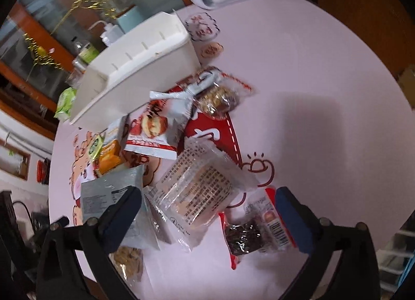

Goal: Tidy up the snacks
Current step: 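Move both tools back over the remaining snacks, then grasp the blue-labelled bag with the left tool while the right grasps the clear printed bag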

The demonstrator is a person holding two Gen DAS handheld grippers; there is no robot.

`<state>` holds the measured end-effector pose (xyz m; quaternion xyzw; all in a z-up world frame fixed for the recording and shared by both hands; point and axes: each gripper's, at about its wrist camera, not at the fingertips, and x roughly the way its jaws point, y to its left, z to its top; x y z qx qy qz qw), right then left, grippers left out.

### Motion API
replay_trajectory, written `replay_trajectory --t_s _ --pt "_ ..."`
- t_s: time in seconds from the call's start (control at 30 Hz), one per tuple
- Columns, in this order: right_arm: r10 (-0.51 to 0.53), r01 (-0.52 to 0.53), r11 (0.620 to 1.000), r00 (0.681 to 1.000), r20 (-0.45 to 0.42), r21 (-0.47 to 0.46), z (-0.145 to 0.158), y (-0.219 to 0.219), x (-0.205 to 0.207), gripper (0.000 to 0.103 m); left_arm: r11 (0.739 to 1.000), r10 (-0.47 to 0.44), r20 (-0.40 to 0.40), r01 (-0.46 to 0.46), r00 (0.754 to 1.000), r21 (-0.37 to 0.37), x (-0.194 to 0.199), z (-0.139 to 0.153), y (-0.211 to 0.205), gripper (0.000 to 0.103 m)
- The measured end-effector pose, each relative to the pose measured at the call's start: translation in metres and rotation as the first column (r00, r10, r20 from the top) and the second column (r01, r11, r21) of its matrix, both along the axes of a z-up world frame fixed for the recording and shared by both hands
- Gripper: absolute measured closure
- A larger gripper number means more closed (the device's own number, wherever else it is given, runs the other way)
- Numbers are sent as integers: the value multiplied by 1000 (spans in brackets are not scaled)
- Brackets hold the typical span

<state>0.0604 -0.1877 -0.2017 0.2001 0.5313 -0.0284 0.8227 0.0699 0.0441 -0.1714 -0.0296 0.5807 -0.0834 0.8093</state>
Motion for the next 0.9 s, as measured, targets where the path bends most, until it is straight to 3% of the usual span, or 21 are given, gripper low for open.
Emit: replay_trajectory --t_s 0.4,0.7,0.83,0.9 --pt "-70 73 997 986 -150 14 -39 18 26 0 989 -15 -167 -10 986 -146 13 -45 12 5" --pt "-94 83 995 973 -213 -59 -58 39 44 0 985 -86 -195 54 977 -164 23 -50 -9 8" --pt "-117 110 993 961 -251 -42 -67 38 48 0 982 -107 -237 65 966 -178 32 -59 -16 34" --pt "-110 95 993 964 -241 -72 -68 41 48 1 980 -116 -247 70 962 -187 36 -62 -16 36"
